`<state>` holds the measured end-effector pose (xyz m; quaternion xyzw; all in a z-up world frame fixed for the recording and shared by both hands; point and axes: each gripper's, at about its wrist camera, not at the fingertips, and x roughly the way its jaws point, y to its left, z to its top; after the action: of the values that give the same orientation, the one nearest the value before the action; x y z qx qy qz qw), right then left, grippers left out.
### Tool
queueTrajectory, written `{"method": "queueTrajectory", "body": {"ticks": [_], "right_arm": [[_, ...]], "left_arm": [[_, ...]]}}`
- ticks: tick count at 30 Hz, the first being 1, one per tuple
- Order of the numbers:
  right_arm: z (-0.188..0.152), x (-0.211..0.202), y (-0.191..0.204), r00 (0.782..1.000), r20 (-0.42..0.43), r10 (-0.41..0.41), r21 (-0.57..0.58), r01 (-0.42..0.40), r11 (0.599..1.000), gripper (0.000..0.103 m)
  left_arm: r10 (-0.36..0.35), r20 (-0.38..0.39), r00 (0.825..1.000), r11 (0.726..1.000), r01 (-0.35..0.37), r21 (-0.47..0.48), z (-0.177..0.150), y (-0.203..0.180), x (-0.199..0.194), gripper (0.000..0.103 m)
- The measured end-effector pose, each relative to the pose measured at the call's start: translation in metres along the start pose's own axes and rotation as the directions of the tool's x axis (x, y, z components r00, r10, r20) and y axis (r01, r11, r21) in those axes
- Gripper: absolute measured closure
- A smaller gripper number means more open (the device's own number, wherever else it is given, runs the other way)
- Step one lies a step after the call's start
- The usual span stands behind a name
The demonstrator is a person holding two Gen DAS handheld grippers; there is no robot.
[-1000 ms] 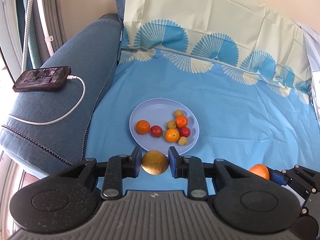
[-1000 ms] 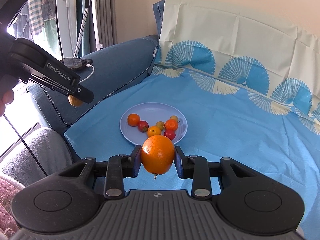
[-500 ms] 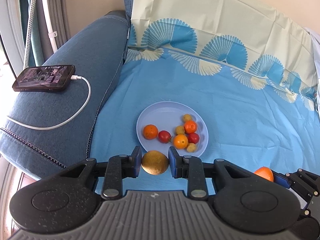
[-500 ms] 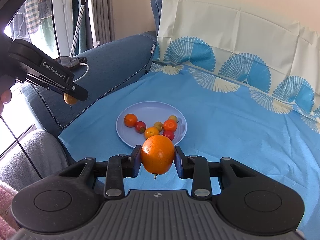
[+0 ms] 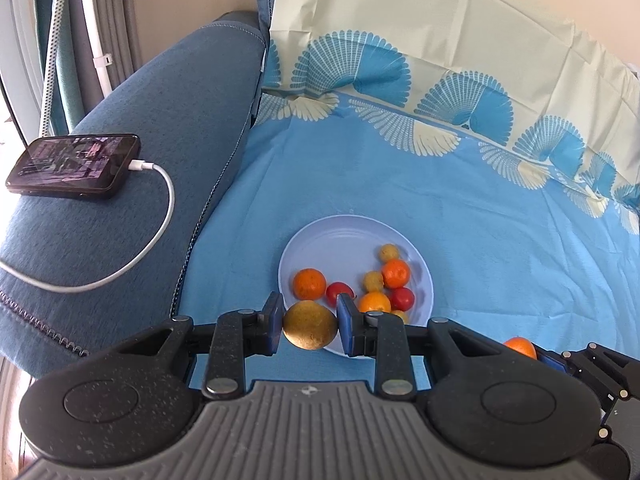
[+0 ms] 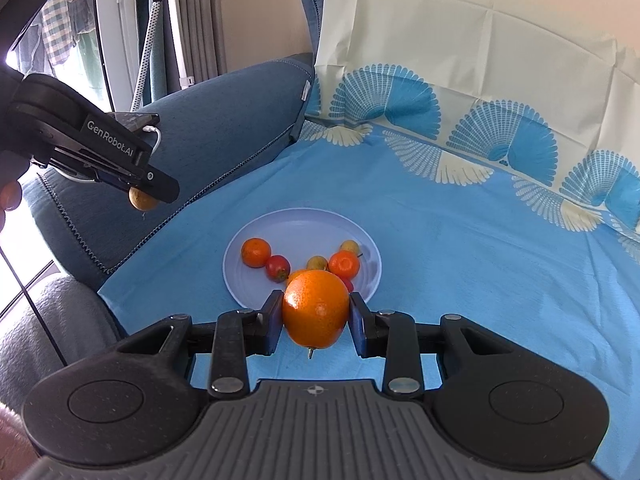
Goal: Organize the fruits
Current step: 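Carry the yellow-brown fruit and tangerine in both tools over the plate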
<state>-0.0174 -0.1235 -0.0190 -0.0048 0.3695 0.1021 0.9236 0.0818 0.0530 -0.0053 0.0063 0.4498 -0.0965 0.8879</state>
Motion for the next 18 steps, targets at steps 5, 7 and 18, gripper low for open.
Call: {"method": "queueTrajectory", "body": {"ticks": [5, 7, 18], "right_arm": [[0.006, 0.022, -0.003, 1.0, -0.011, 0.005, 0.0, -0.005, 1.0, 0.068], [0.009, 0.032, -0.005, 1.0, -0.017, 0.006, 0.003, -0.006, 1.0, 0.068], [0.026, 0.092, -0.014, 0.998, -0.056, 0.009, 0.022, -0.008, 1.0, 0.068]], "left_arm": [[0.006, -0.026, 1.0, 1.0, -0.006, 0.006, 0.009, 0.0, 0.024, 0.071], [0.007, -0.037, 0.999, 1.0, -0.007, 0.009, 0.014, -0.001, 0.036, 0.071], [0.007, -0.089, 0.996, 0.999, -0.004, 0.037, 0.039, -0.013, 0.106, 0.071]]}}
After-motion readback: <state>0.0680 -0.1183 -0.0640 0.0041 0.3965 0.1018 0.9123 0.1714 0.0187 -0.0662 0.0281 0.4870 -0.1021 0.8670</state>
